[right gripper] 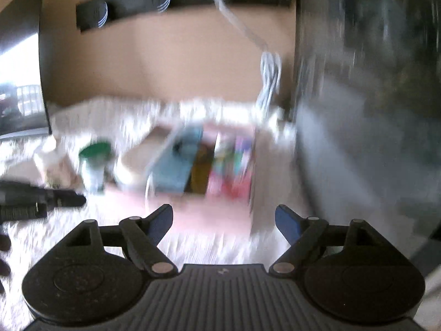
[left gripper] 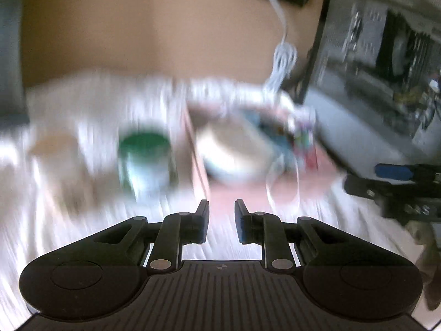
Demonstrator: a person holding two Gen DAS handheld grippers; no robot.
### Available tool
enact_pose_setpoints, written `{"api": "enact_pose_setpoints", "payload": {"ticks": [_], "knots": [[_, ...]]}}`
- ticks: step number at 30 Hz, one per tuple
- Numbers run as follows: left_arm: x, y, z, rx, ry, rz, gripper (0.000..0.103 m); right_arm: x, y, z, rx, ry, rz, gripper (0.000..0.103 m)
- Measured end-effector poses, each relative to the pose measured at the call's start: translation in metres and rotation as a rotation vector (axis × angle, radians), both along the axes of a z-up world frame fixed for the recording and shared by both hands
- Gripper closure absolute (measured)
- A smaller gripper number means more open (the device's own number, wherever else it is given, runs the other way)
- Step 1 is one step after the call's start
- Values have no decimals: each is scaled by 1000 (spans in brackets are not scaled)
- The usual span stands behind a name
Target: Organize soft objects
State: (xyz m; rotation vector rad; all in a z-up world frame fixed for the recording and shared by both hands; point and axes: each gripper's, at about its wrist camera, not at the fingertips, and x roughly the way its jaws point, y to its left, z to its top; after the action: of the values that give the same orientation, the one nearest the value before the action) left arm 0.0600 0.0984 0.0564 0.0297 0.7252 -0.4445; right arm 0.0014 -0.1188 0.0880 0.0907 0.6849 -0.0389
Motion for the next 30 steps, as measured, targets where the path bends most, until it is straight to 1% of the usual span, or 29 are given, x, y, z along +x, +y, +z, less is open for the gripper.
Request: {"api": "enact_pose_setpoints", "payload": {"ticks": [2, 3, 5, 8, 10, 12, 14, 15, 16, 19, 22, 24, 27, 30], "knots": [[-11, -6, -23, -16, 44, 25, 81, 3, 6, -21, 26, 75, 6, 21], [-16, -9, -30, -19, 49, 46, 81, 5, 9, -29, 39, 99, 9, 21], [-18, -14, -40, -11, 37, 78, 81, 10, 14, -42, 57, 130, 15, 21], [-14, -20, -47, 29, 12, 102, 81, 18, 20, -58, 59, 173, -6, 21], [-10, -25, -55, 47, 11, 117, 81, 20, 23, -68, 42, 189, -15, 19], [-18, -26, -60, 55, -1, 132, 81, 20, 29, -72, -5, 169, -18, 18], [-21, -30, -63, 66, -35, 130, 80, 17, 35, -73, -49, 155, -17, 12], [-20, -32, -63, 68, -39, 130, 80, 16, 36, -74, -64, 154, -37, 5], [-21, -33, -63, 63, -39, 132, 80, 17, 35, -75, -72, 156, -60, 0], [-18, -35, -65, 33, -45, 128, 80, 18, 25, -78, -22, 150, -84, 0], [-17, -38, -67, 30, -60, 126, 80, 18, 23, -80, -32, 123, -51, 0], [-19, -40, -68, 41, -76, 127, 80, 15, 22, -83, -40, 82, -26, 0], [-22, -45, -70, 74, -98, 122, 81, 14, 22, -85, -42, 54, -29, 0], [-22, -46, -70, 89, -102, 111, 81, 12, 21, -85, -30, 52, -29, 0]]}}
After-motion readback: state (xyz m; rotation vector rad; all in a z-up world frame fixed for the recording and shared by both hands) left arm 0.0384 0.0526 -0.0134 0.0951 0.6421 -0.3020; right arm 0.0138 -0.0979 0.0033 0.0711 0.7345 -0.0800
